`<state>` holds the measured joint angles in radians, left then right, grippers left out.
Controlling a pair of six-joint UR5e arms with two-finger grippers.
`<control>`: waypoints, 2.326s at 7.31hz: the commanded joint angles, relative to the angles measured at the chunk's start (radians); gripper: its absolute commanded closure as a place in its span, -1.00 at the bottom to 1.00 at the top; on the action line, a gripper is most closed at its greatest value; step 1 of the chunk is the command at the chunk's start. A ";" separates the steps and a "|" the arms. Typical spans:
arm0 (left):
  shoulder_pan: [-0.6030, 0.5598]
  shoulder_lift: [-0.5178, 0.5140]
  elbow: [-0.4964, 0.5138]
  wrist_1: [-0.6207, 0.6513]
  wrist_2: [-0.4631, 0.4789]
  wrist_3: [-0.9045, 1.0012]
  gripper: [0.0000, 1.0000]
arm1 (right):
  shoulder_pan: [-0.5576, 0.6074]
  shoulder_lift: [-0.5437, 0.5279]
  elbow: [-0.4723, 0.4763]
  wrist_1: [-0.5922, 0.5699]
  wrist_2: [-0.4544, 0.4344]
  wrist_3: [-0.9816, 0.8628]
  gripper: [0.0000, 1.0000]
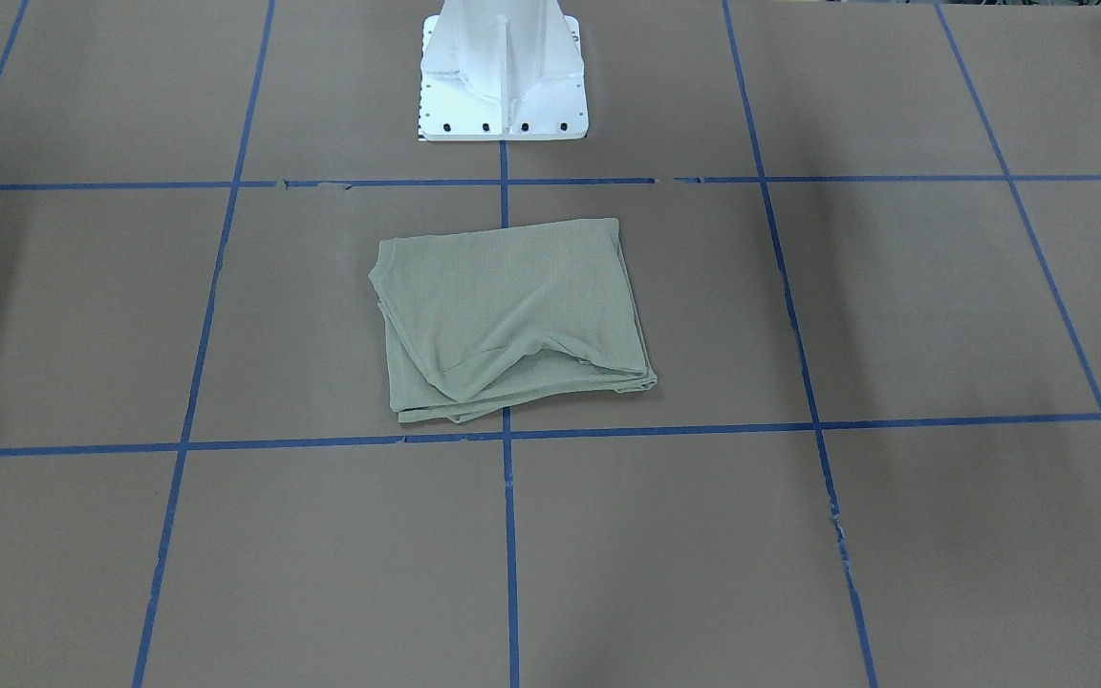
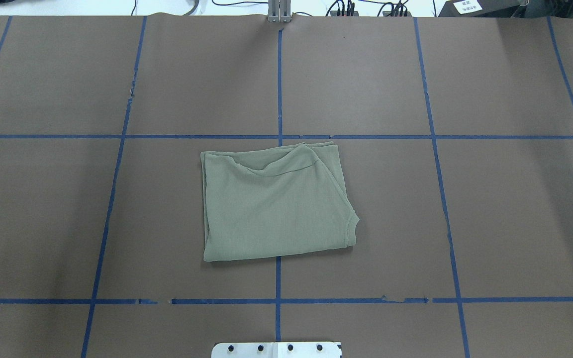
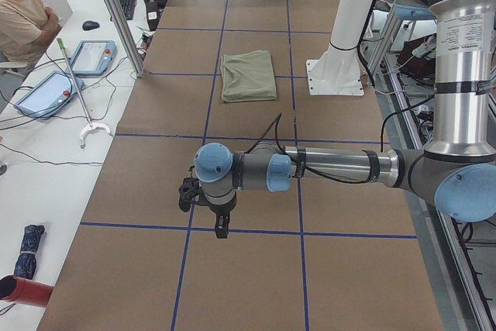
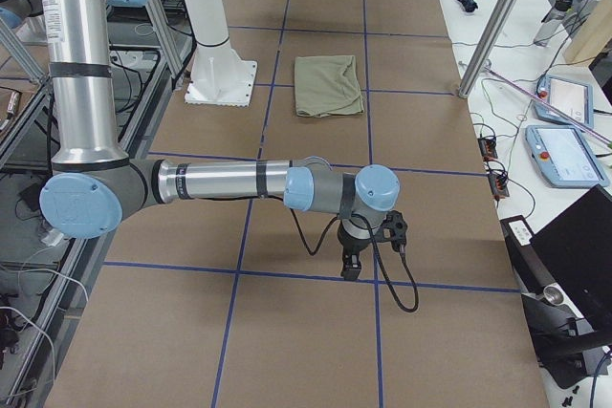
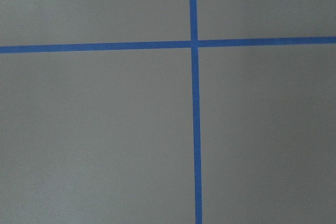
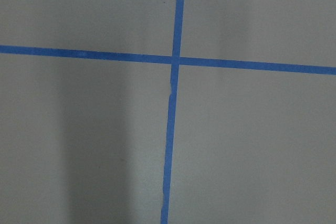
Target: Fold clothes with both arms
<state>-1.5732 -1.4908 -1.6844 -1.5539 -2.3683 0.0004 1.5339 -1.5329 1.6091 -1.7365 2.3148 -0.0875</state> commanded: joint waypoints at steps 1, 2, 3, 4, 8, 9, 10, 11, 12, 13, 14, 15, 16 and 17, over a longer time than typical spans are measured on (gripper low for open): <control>0.001 -0.002 -0.007 -0.035 0.020 -0.007 -1.00 | 0.000 -0.001 0.000 0.000 0.000 0.000 -1.00; 0.002 -0.018 -0.003 -0.035 0.040 -0.019 -1.00 | 0.000 0.000 0.000 0.000 0.000 0.000 -1.00; -0.001 -0.005 -0.014 -0.035 0.031 -0.013 -1.00 | 0.000 0.000 0.003 0.000 0.000 -0.001 -1.00; 0.001 -0.005 -0.021 -0.038 0.034 -0.005 -1.00 | 0.002 -0.003 0.011 -0.001 0.000 -0.001 -1.00; 0.002 -0.005 -0.070 -0.034 0.049 -0.017 -1.00 | 0.005 -0.007 0.011 0.000 -0.003 0.005 -1.00; 0.002 -0.005 -0.070 -0.034 0.050 -0.017 -1.00 | 0.005 -0.006 0.011 0.000 -0.003 0.005 -1.00; 0.001 -0.003 -0.069 -0.034 0.050 -0.017 -1.00 | 0.005 -0.007 0.014 0.000 -0.003 0.003 -1.00; 0.002 -0.003 -0.070 -0.034 0.050 -0.017 -1.00 | 0.005 -0.018 0.011 0.000 -0.008 0.000 -1.00; 0.001 -0.003 -0.070 -0.032 0.050 -0.019 -1.00 | 0.005 -0.030 0.009 0.000 -0.015 -0.006 -1.00; 0.002 -0.003 -0.070 -0.034 0.050 -0.019 -1.00 | 0.005 -0.041 0.012 0.002 -0.047 -0.008 -1.00; 0.002 -0.003 -0.070 -0.032 0.049 -0.019 -1.00 | 0.005 -0.033 0.021 0.002 -0.108 -0.008 -1.00; 0.002 -0.003 -0.070 -0.032 0.047 -0.017 -1.00 | 0.005 -0.039 0.043 0.000 -0.130 -0.005 -1.00; 0.002 -0.003 -0.067 -0.032 0.047 -0.017 -1.00 | 0.005 -0.039 0.049 0.000 -0.129 0.002 -1.00; 0.002 -0.005 -0.066 -0.032 0.041 -0.019 -1.00 | 0.005 -0.043 0.051 0.000 -0.124 0.003 -1.00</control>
<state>-1.5709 -1.4943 -1.7526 -1.5862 -2.3219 -0.0173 1.5386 -1.5723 1.6536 -1.7363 2.1918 -0.0880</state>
